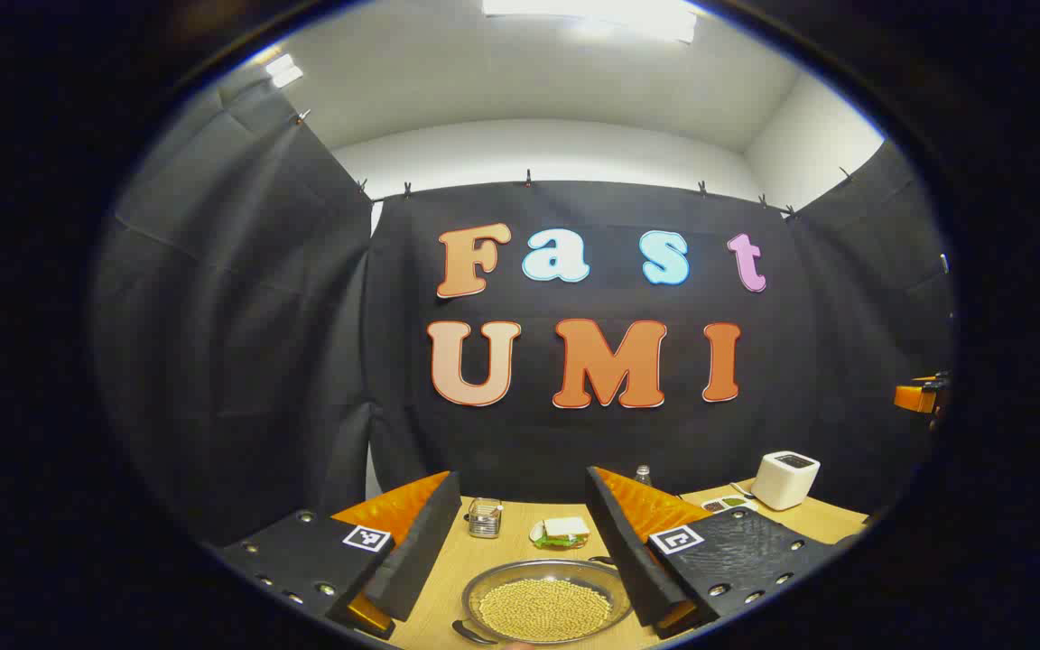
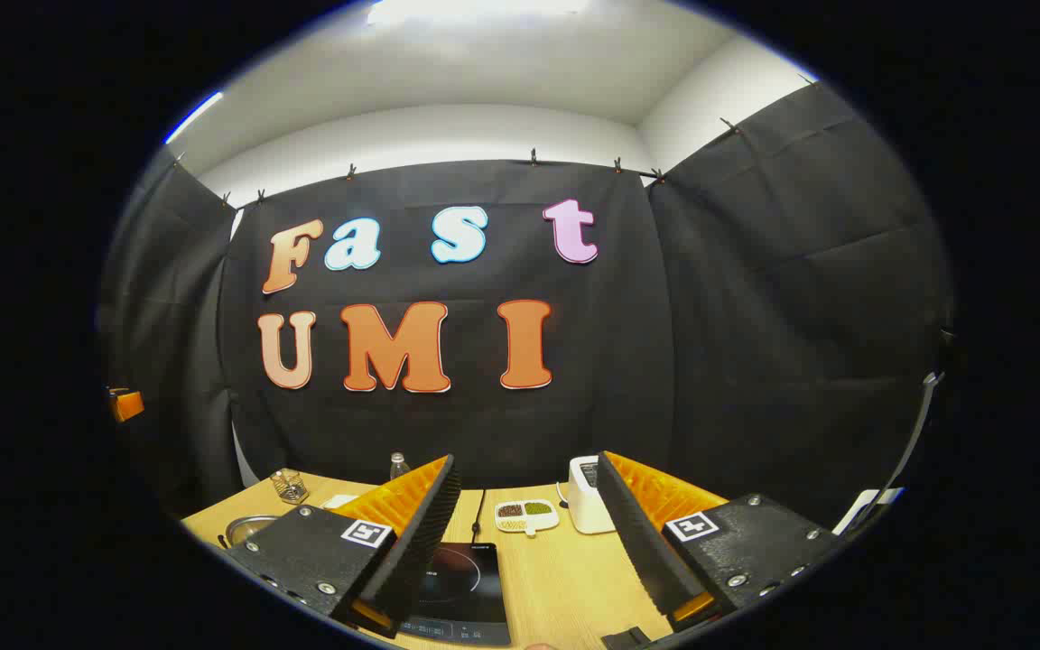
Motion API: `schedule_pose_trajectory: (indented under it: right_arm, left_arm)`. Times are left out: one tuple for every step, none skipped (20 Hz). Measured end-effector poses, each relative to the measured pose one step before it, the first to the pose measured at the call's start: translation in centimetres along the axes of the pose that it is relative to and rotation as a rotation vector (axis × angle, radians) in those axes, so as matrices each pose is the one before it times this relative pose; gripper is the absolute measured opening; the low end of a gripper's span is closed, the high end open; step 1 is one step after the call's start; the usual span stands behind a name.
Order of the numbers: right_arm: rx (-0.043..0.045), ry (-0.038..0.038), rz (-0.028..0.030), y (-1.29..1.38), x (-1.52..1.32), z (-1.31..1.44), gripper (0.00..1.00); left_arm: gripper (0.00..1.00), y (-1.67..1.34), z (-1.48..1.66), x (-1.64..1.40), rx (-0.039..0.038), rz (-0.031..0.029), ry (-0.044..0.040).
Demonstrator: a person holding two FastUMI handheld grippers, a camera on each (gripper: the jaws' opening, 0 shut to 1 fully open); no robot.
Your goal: First push the handle of the pot to place it horizontally, then grasp the pot with both hands and set it on the induction cooktop.
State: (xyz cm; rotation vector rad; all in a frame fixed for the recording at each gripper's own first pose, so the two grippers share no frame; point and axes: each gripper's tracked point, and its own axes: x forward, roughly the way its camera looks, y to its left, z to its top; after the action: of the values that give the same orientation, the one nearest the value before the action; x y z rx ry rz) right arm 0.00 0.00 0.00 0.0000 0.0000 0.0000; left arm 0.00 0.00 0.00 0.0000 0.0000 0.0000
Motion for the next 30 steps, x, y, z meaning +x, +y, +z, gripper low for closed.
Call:
schedule_pose_trajectory:
  right_arm:
    - [-0.00307, -0.00094, -0.00018, 0.033, 0.008, -0.033, 0.95]
    - [-0.001, -0.00138, -0.00078, -0.038, -0.204, 0.1, 0.95]
    - [-0.00326, -0.00075, -0.00174, 0.063, -0.024, 0.085, 0.95]
    - [-0.00533, -0.00269, -0.00444, -0.134, -0.082, -0.067, 0.95]
    - [-0.00416, -0.00232, -0.00326, -0.103, -0.102, 0.148, 0.95]
    - [0.00005, 0.00017, 0.00021, 0.065, -0.057, 0.009, 0.95]
    - [0.00428, 0.00113, 0.00246, 0.051, 0.014, 0.035, 0.95]
    - [0.00472, 0.0001, 0.00384, 0.087, 0.024, 0.079, 0.95]
    - [0.00518, -0.00213, 0.00068, 0.126, -0.096, 0.07, 0.95]
    - [0.00475, -0.00224, 0.00158, 0.059, 0.042, 0.089, 0.95]
    - [0.00049, 0.00103, 0.00304, 0.063, -0.101, -0.056, 0.95]
    - [-0.00228, 0.00056, 0.00226, 0.087, 0.042, -0.081, 0.95]
    - [-0.00161, 0.00132, -0.00083, -0.004, 0.02, -0.074, 0.95]
    - [-0.00046, 0.00237, 0.00086, -0.067, -0.181, -0.096, 0.95]
    - [0.00093, 0.00159, 0.00202, 0.096, 0.02, 0.009, 0.95]
    - [0.00095, 0.002, 0.00239, -0.076, -0.155, -0.024, 0.95]
    - [0.00179, -0.00018, 0.00119, 0.035, -0.015, 0.0, 0.95]
    - [0.00106, -0.0014, -0.00046, -0.057, -0.042, 0.038, 0.95]
    - [-0.00006, -0.0032, -0.00274, -0.099, 0.132, 0.076, 0.95]
    - [-0.00075, -0.00262, -0.00341, -0.087, 0.166, -0.01, 0.95]
    - [0.00036, -0.00135, -0.00344, -0.108, -0.083, -0.014, 0.95]
    - [0.00059, -0.00041, -0.00114, -0.135, -0.072, -0.157, 0.95]
    - [-0.00073, 0.00178, 0.0, -0.051, -0.07, -0.133, 0.95]
    - [-0.00134, 0.00495, 0.00066, 0.131, 0.018, -0.192, 0.94]
    - [-0.00047, 0.00634, 0.00263, 0.041, 0.074, -0.156, 0.95]
    - [0.00109, 0.00501, 0.00221, 0.039, 0.181, -0.291, 0.95]
    - [0.00108, 0.00318, 0.00268, 0.086, -0.055, -0.089, 0.95]
    - [0.001, -0.00029, -0.00034, 0.056, 0.027, 0.083, 0.95]
    - [-0.00114, -0.00122, -0.00048, -0.075, 0.06, 0.056, 0.95]
    - [-0.00258, -0.00106, -0.00145, 0.049, 0.047, -0.045, 0.95]
  left_arm:
    - [0.89, 0.04, 0.056, -0.056, 0.00031, -0.00033, -0.00199]
    - [0.89, -0.059, 0.062, 0.005, -0.00161, -0.00101, -0.00339]
    - [0.89, 0.258, 0.082, -0.017, -0.00182, 0.00489, -0.00342]
    - [0.89, 0.291, 0.141, -0.108, 0.00237, 0.00836, -0.00425]
    - [0.89, 0.28, 0.161, -0.071, 0.00671, 0.00938, -0.00533]
    - [0.89, 0.277, 0.29, -0.047, 0.00717, 0.00935, -0.0066]
    - [0.89, 0.032, 0.143, -0.292, 0.00592, 0.00427, -0.00597]
    - [0.89, 0.04, 0.229, -0.086, 0.00237, 0.00156, -0.00374]
    - [0.89, -0.002, 0.094, -0.164, 0.00087, -0.0004, -0.00279]
    - [0.89, -0.055, -0.013, -0.155, 0.00081, 0.00019, -0.00361]
    - [0.89, 0.009, 0.139, 0.023, 0.00265, -0.00073, -0.00112]
    - [0.88, 0.058, -0.073, 0.009, 0.0022, 0.00163, 0.00096]
    - [0.88, 0.099, -0.101, -0.03, 0.00082, 0.00236, 0.00333]
    - [0.88, 0.02, -0.07, 0.093, 0.001, 0.00076, 0.00376]
    - [0.88, -0.042, 0.001, -0.05, 0.00031, -0.00267, 0.00074]
    - [0.89, -0.313, 0.062, -0.215, -0.00236, -0.00893, -0.00561]
    - [0.89, -0.325, 0.25, -0.107, -0.00117, -0.0111, -0.00845]
    - [0.89, -0.043, 0.064, 0.07, 0.00294, -0.00597, -0.00552]
    - [0.88, 0.244, 0.115, 0.001, 0.0072, 0.00478, -0.00252]
    - [0.89, 0.103, 0.003, -0.005, 0.00749, 0.00094, -0.00344]
    - [0.89, 0.039, 0.185, 0.019, 0.00037, 0.00533, -0.00743]
    - [0.89, 0.102, 0.087, 0.007, -0.00067, 0.00305, -0.00551]
    - [0.89, 0.012, -0.005, 0.095, -0.00025, -0.00098, -0.00147]
    - [0.94, -0.021, -0.1, -0.171, -0.00273, 0.0016, 0.00034]
    - [0.92, 0.038, -0.033, -0.072, -0.00037, -0.00265, 0.00205]
    - [0.84, 0.029, -0.048, 0.194, -0.00295, -0.00191, 0.0048]
    - [0.76, -0.127, -0.23, 0.07, -0.00139, -0.00346, 0.00615]
    - [0.71, -0.068, -0.439, -0.123, -0.00287, -0.00644, 0.00831]
    - [0.7, -0.141, -0.456, 0.108, -0.00627, -0.007, 0.01479]
    - [0.57, -0.254, -0.415, 0.002, -0.00631, -0.01344, 0.01684]
